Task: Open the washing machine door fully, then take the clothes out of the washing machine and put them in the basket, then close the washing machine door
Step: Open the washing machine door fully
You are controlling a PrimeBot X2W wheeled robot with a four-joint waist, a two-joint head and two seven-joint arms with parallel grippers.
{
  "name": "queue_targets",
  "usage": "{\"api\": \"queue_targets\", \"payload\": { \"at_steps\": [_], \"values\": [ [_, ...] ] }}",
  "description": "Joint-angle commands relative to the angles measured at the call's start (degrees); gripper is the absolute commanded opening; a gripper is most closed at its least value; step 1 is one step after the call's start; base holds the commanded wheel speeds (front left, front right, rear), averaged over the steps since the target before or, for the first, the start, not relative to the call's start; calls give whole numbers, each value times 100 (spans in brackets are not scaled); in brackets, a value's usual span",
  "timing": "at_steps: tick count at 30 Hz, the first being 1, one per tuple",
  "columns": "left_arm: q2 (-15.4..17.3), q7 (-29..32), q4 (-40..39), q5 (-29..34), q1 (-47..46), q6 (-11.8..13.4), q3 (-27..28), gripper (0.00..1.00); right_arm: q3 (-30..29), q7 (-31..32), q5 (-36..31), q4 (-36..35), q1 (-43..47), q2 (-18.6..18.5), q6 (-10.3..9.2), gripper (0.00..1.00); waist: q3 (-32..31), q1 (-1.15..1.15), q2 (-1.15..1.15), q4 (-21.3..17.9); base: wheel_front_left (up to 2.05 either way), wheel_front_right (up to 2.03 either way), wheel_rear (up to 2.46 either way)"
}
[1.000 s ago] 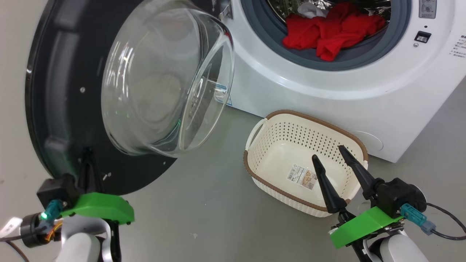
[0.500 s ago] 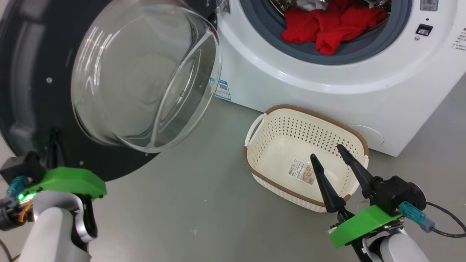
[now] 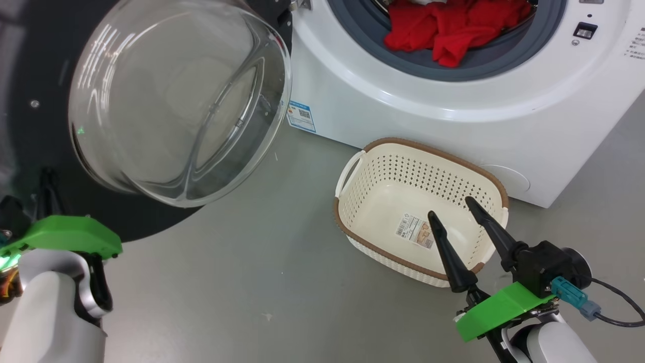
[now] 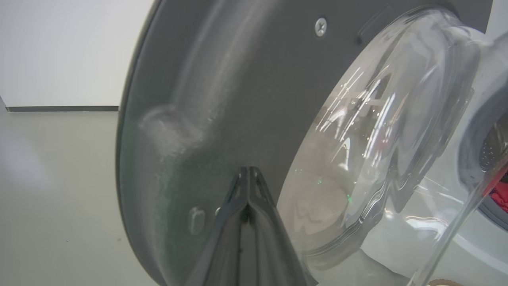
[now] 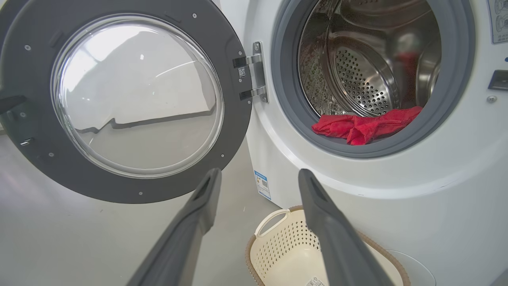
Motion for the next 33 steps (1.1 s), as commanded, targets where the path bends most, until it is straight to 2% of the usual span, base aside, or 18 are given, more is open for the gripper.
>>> {"api": "queue_targets", "payload": {
  "at_steps": [1, 10, 20, 25, 31, 32, 33],
  "values": [
    [360, -67, -57, 69, -241, -20, 272, 0, 179, 20, -55, -186, -117, 35, 36, 100, 12, 0, 0, -10, 0, 0, 0],
    [279, -68, 219, 293, -379, -149, 585, 0, 184, 53, -83, -221, -126, 35, 36, 100, 44, 0, 0, -63, 0, 0, 0],
    [96, -68, 131, 642, -281, -293, 738, 0, 165, 10, -32, -161, -120, 35, 36, 100, -11, 0, 0, -76, 0, 0, 0],
    [-48, -69, -148, 818, -85, -388, 735, 0, 146, -55, 37, -95, -109, 35, 36, 100, -77, 0, 0, -89, 0, 0, 0],
    [-269, -69, -923, 913, 272, -492, 851, 0, 111, -167, 136, 12, -64, 35, 36, 100, -197, 0, 0, -149, 0, 0, 0],
    [-298, -69, -1100, 951, 336, -496, 858, 12, 97, -184, 145, 23, -62, 35, 36, 100, -205, 0, 0, -162, 0, 0, 0],
    [-332, -69, -1280, 969, 396, -517, 866, 29, 84, -199, 154, 34, -63, 35, 36, 100, -214, 0, 0, -177, 0, 0, 0]
  ]
}}
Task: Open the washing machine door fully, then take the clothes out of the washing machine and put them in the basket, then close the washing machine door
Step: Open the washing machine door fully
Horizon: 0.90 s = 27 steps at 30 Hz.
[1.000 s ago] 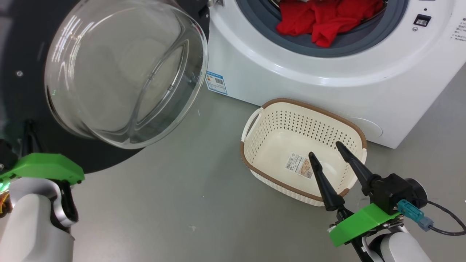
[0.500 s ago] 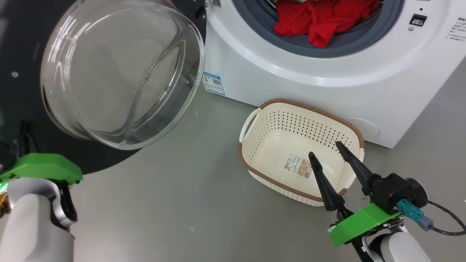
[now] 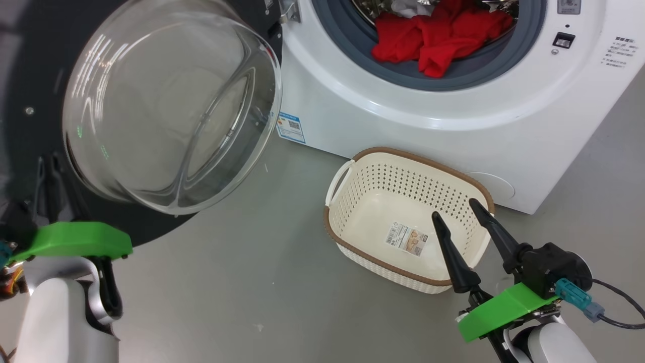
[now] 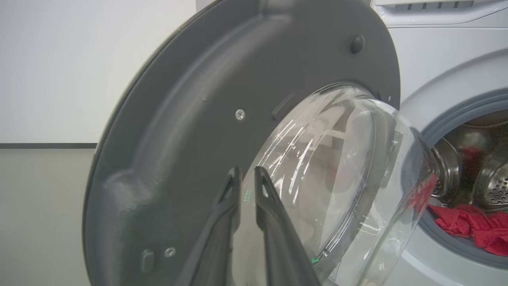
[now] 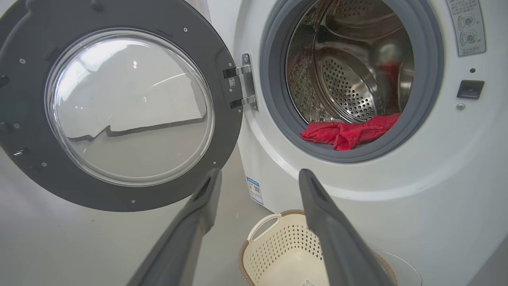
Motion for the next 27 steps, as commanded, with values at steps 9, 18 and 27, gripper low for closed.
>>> {"api": "queue_targets", "payload": {
  "at_steps": [9, 18, 27],
  "values": [
    [-20, -43, -1853, 232, 406, -351, -27, 94, -68, -203, 91, -34, -140, 36, 36, 100, -54, 0, 0, -251, 0, 0, 0],
    [-158, -43, -2802, 201, 905, -799, -678, 100, -345, -343, 68, 20, -270, 36, 36, 100, -43, 0, 0, -797, 0, 0, 0],
    [-156, -28, -2659, 72, 1074, -1077, -1085, 100, -521, -481, -25, 25, -323, 36, 36, 100, -39, 0, 0, -1533, 0, 0, 0]
  ]
}}
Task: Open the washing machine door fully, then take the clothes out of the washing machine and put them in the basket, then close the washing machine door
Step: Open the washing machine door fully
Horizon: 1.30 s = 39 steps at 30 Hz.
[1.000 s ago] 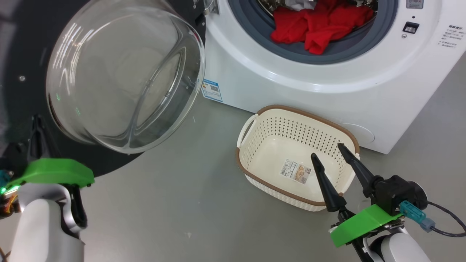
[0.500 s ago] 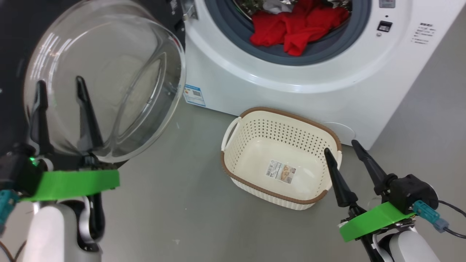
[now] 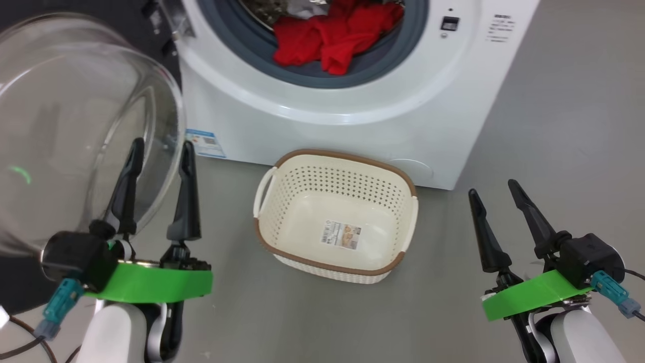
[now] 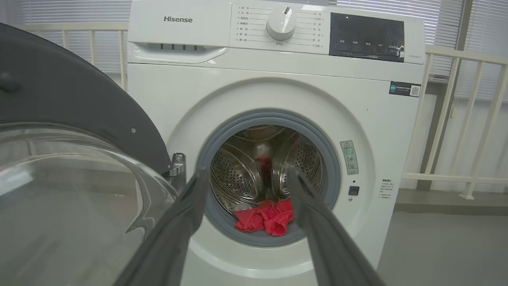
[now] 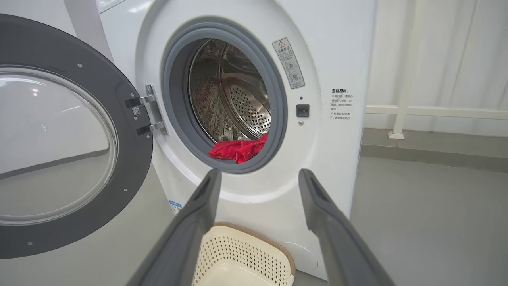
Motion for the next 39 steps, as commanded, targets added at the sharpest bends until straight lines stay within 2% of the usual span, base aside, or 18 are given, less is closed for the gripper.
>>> {"api": "queue_targets", "payload": {
  "at_steps": [1, 7, 19, 39],
  "values": [
    [110, -13, -99, 24, 60, -15, 137, 100, 59, -70, -57, -142, -172, 23, 36, 100, 0, 0, 0, -317, 0, 0, 0],
    [143, 17, 5, 60, 199, -77, -54, 100, 32, -113, -83, -203, -152, 23, 36, 100, -36, 0, 0, -672, 0, 0, 0],
    [216, 137, 174, -140, 592, -60, -47, 100, -34, -133, -98, -498, 22, 23, 36, 100, -134, 0, 0, -1258, 0, 0, 0],
    [389, 126, 230, -300, 1528, -26, 18, 100, -247, -134, -159, -816, 956, 23, 36, 100, -901, 0, 0, -1634, 0, 0, 0]
  ]
}}
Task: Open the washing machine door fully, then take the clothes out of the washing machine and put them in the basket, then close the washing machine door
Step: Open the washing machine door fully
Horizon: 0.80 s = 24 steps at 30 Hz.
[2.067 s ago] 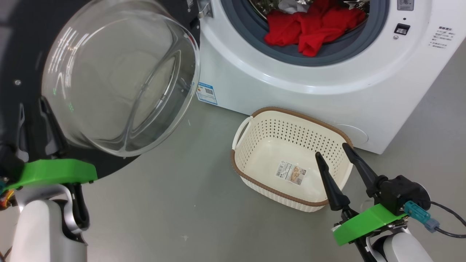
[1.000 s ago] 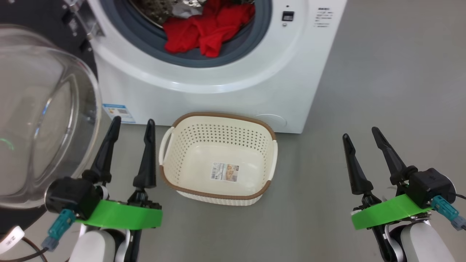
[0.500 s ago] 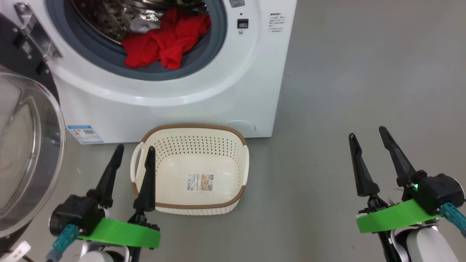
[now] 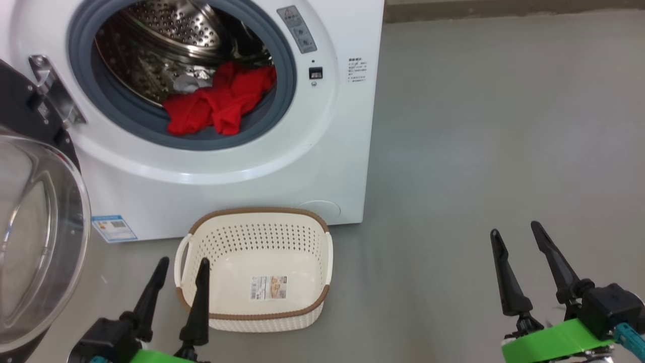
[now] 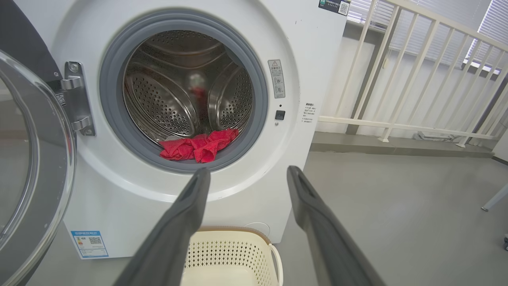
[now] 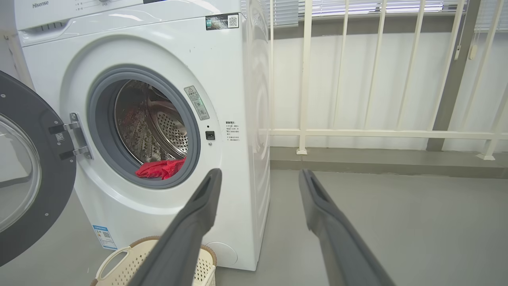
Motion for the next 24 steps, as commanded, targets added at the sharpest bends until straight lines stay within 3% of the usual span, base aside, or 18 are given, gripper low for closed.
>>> {"api": "queue_targets", "payload": {
  "at_steps": [1, 24],
  "values": [
    [124, -19, -157, -17, -39, 26, 189, 100, 91, -37, -14, -183, -34, -16, 36, 100, -113, 0, 0, -57, 0, 0, 0],
    [229, -21, -398, 66, 507, 318, 180, 100, -102, -37, 37, -403, 505, -16, 36, 100, -276, 0, 0, -72, 0, 0, 0]
  ]
}}
